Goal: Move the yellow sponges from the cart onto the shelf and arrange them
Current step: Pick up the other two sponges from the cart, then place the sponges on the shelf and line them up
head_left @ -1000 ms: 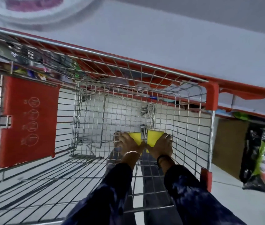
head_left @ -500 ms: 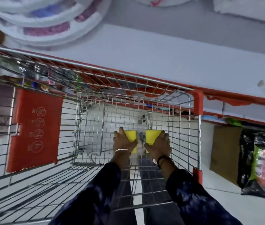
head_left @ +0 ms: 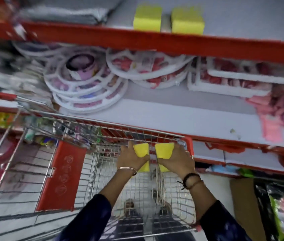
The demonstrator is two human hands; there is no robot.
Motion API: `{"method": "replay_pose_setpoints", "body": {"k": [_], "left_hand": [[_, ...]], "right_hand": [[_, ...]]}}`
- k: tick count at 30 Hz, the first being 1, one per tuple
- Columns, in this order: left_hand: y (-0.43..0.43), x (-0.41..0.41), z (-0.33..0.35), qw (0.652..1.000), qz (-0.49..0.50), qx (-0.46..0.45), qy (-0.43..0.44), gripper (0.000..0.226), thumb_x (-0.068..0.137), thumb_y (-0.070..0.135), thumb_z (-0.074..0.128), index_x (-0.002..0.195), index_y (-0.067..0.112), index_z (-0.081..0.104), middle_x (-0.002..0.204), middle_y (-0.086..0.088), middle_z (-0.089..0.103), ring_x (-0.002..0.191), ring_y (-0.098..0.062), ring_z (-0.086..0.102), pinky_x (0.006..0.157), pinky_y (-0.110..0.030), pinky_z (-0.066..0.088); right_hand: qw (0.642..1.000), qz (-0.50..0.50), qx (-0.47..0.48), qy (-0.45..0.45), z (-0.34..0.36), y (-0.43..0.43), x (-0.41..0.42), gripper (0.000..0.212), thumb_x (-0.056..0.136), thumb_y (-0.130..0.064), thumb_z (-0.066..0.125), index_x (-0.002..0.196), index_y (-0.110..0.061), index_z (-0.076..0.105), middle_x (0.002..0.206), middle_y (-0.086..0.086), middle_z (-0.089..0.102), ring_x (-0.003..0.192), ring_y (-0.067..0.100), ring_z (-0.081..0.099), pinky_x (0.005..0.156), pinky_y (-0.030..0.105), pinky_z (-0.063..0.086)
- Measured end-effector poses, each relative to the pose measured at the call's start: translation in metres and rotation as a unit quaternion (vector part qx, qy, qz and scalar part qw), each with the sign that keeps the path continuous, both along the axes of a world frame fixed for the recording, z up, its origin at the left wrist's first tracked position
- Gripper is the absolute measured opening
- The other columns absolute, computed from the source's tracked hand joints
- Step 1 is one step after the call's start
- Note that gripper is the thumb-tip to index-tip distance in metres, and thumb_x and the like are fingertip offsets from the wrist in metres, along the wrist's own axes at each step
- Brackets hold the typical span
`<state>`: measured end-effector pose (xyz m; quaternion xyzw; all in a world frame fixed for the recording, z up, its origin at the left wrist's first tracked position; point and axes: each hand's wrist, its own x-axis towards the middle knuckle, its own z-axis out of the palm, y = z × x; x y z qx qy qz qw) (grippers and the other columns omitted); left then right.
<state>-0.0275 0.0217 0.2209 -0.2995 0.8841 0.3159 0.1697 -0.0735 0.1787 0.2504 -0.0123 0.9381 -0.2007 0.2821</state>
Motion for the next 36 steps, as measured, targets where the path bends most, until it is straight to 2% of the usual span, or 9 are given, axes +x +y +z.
{"method": "replay_pose_setpoints", "body": {"k": [6,9,13,15,17,22,26,34,36], "left_hand": [[0.003,-0.033,0.102,0.995,-0.038,-0.027,0.085,0.080,0.071,0.054,0.070,0.132,0.016,0.035,0.129,-0.017,0.039,0.109,-0.040,0.056,0.086,-0.046,0.051],[0.010,-0.049,0.148,0.991,-0.060,-0.045,0.112,0.084,0.074,0.057,0.068,0.137,0.017,0.030,0.136,-0.018,0.035,0.114,-0.041,0.053,0.090,-0.048,0.050],[0.024,-0.075,0.208,0.983,-0.080,-0.062,0.156,0.092,0.073,0.059,0.067,0.145,0.018,0.024,0.148,-0.017,0.030,0.125,-0.040,0.048,0.096,-0.047,0.047],[0.034,-0.089,0.237,0.975,-0.093,-0.069,0.192,0.088,0.071,0.057,0.069,0.140,0.018,0.030,0.144,-0.016,0.038,0.124,-0.038,0.048,0.097,-0.044,0.046],[0.045,-0.105,0.262,0.968,-0.105,-0.071,0.217,0.083,0.069,0.059,0.069,0.133,0.018,0.036,0.135,-0.016,0.044,0.122,-0.036,0.050,0.098,-0.043,0.047],[0.077,-0.158,0.310,0.960,-0.133,-0.084,0.231,0.089,0.072,0.060,0.065,0.141,0.017,0.031,0.148,-0.018,0.030,0.131,-0.037,0.042,0.106,-0.043,0.043],[0.104,-0.208,0.335,0.955,-0.152,-0.118,0.225,0.083,0.076,0.059,0.062,0.141,0.018,0.031,0.149,-0.018,0.025,0.127,-0.041,0.045,0.101,-0.044,0.043],[0.118,-0.284,0.332,0.955,-0.175,-0.196,0.141,0.090,0.081,0.061,0.052,0.150,0.018,0.015,0.155,-0.017,0.015,0.142,-0.031,0.030,0.109,-0.040,0.039],[0.120,-0.296,0.325,0.956,-0.175,-0.200,0.123,0.089,0.081,0.062,0.051,0.150,0.016,0.017,0.153,-0.016,0.019,0.140,-0.030,0.033,0.108,-0.038,0.039]], "right_hand": [[0.996,0.017,-0.043,0.071,0.100,0.012,-0.027,0.103,0.077,-0.055,0.066,0.151,-0.008,0.013,0.157,0.010,0.025,0.141,0.031,0.031,0.112,0.038,0.032],[0.990,0.001,-0.079,0.115,0.142,0.026,-0.038,0.103,0.077,-0.054,0.067,0.152,-0.009,0.013,0.158,0.008,0.022,0.142,0.032,0.028,0.114,0.042,0.033],[0.976,-0.040,-0.106,0.185,0.191,0.048,-0.060,0.099,0.073,-0.053,0.071,0.148,-0.008,0.025,0.150,0.011,0.037,0.136,0.032,0.039,0.106,0.039,0.041],[0.968,-0.054,-0.112,0.219,0.213,0.058,-0.072,0.088,0.071,-0.050,0.073,0.138,-0.008,0.036,0.139,0.011,0.048,0.127,0.032,0.047,0.093,0.035,0.042],[0.960,-0.064,-0.108,0.249,0.231,0.068,-0.085,0.082,0.069,-0.050,0.074,0.131,-0.007,0.042,0.134,0.013,0.051,0.123,0.032,0.049,0.091,0.035,0.043],[0.945,-0.096,-0.096,0.297,0.269,0.091,-0.121,0.076,0.071,-0.051,0.071,0.125,-0.003,0.046,0.132,0.018,0.053,0.123,0.036,0.049,0.094,0.037,0.043],[0.940,-0.121,-0.091,0.305,0.288,0.107,-0.159,0.078,0.073,-0.051,0.071,0.128,-0.003,0.044,0.136,0.017,0.049,0.127,0.037,0.044,0.099,0.038,0.041],[0.948,-0.137,-0.066,0.278,0.286,0.102,-0.228,0.085,0.073,-0.055,0.069,0.132,-0.002,0.041,0.139,0.016,0.048,0.130,0.036,0.043,0.102,0.039,0.042],[0.952,-0.134,-0.060,0.268,0.281,0.098,-0.242,0.088,0.071,-0.059,0.069,0.133,-0.002,0.040,0.139,0.017,0.048,0.129,0.036,0.044,0.102,0.039,0.042]]}}
